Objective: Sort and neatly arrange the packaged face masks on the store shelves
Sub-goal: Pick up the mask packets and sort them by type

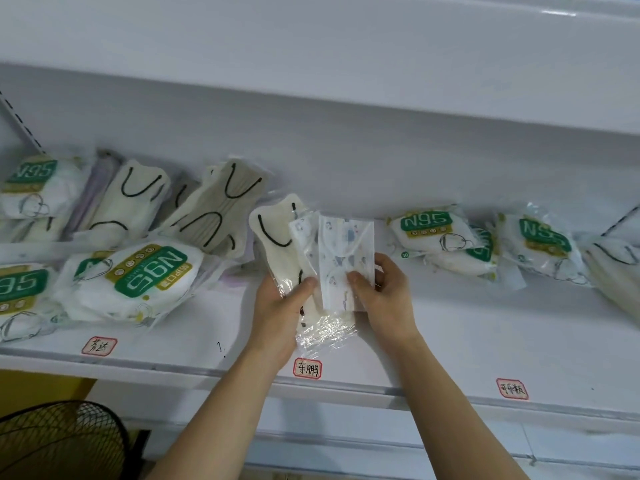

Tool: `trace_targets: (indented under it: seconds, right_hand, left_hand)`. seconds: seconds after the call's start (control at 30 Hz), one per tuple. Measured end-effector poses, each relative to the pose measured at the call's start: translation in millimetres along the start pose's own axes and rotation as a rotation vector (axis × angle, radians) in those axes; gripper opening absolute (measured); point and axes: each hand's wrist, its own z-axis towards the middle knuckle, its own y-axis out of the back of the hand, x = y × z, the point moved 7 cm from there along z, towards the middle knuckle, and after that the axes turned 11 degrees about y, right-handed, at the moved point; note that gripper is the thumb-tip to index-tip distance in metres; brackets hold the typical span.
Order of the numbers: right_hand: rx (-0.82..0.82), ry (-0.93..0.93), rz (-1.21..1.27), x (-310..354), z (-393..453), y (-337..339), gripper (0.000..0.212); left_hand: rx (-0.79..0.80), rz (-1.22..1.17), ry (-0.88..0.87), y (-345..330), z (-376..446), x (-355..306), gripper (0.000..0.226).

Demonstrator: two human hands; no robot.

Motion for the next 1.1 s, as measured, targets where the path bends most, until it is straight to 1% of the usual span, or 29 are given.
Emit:
trace_targets:
  seconds: [0.07,0.13,0.2,0.3,0.33,0.43,0.47,0.53,0.57,0.63,0.7,0.77,0.87,0.9,0.97,1.0,1.1]
  right_hand:
    - [0.021,0.005,0.037,3.3,-2.2,-1.5,0.026]
    - [0.075,0.0,0.077,8.1,-4.7,-4.8,0.028]
    - [0.081,-0.002,0.029,5.6,-4.3,-5.8,0.027]
    - [-0.075,-0.071,0.112,-2.3,-8.1,-4.0,0.015]
    - [-0.125,-0.096,0.141,-4.1,-9.1,-2.8,0.012]
    - [-0.249,-0.105,0.126,1.5,-13.2,5.5,0.01]
    - [-0.262,-0.102,0.106,2.1,-14.8,8.9,0.011]
    - [-0.26,-0.073,-0.041,6.5,-18.4,18.6,0.011]
    - [-0.258,-0.063,-0.105,7.9,-21.6,24.2,0.01]
    - [-0.275,-0.057,-0.142,10.6,-28.9,37.7,0.008]
    - [-0.297,-0.059,-0.115,18.8,-36.9,53.3,0.009]
    - [-0.32,-0.051,-0.096,29.5,-41.6,72.5,0.012]
    - [-0.388,-0.038,-0.059,47.3,-46.9,111.0,0.011]
    - [-0.421,-0.024,-0.057,54.2,-48.9,126.3,0.009]
    - [-0.486,-0.007,-0.066,65.2,-56.2,161.1,0.006]
    - [-0.515,-0.002,-0.058,68.7,-61.0,180.9,0.005]
    - [-0.62,-0.011,-0.029,76.1,-82.8,256.9,0.006]
  left_hand:
    - [0.007,0.023,-0.002,4.2,0.0,1.8,0.025]
    - [0.052,0.06,0.001,1.3,-1.7,0.0,0.028]
    - [0.092,0.124,-0.011,-4.3,-2.9,-2.0,0.029]
    - [0.075,0.207,-0.034,-5.3,-0.8,-0.3,0.028]
    - [0.055,0.214,-0.042,-3.7,0.1,0.5,0.028]
    - [-0.005,0.178,-0.049,4.0,2.8,2.9,0.031]
    - [-0.017,0.159,-0.049,6.0,4.2,3.8,0.033]
    - [-0.018,0.122,-0.034,7.6,4.7,3.6,0.036]
    - [-0.014,0.107,-0.032,8.3,4.5,4.1,0.034]
    - [-0.019,0.102,-0.04,8.0,1.8,5.2,0.028]
    - [0.007,0.069,-0.029,-1.9,-6.8,8.7,0.032]
    - [0.079,-0.004,0.017,-25.5,-23.9,14.5,0.035]
    - [0.172,-0.163,0.16,-74.3,-52.2,26.9,0.04]
    - [0.202,-0.201,0.216,-93.4,-60.3,31.7,0.037]
    - [0.274,-0.231,0.337,-136.1,-75.7,45.5,0.019]
    - [0.302,-0.233,0.393,-158.3,-83.3,54.3,0.015]
    - [0.367,-0.23,0.472,-232.8,-102.8,84.1,0.015]
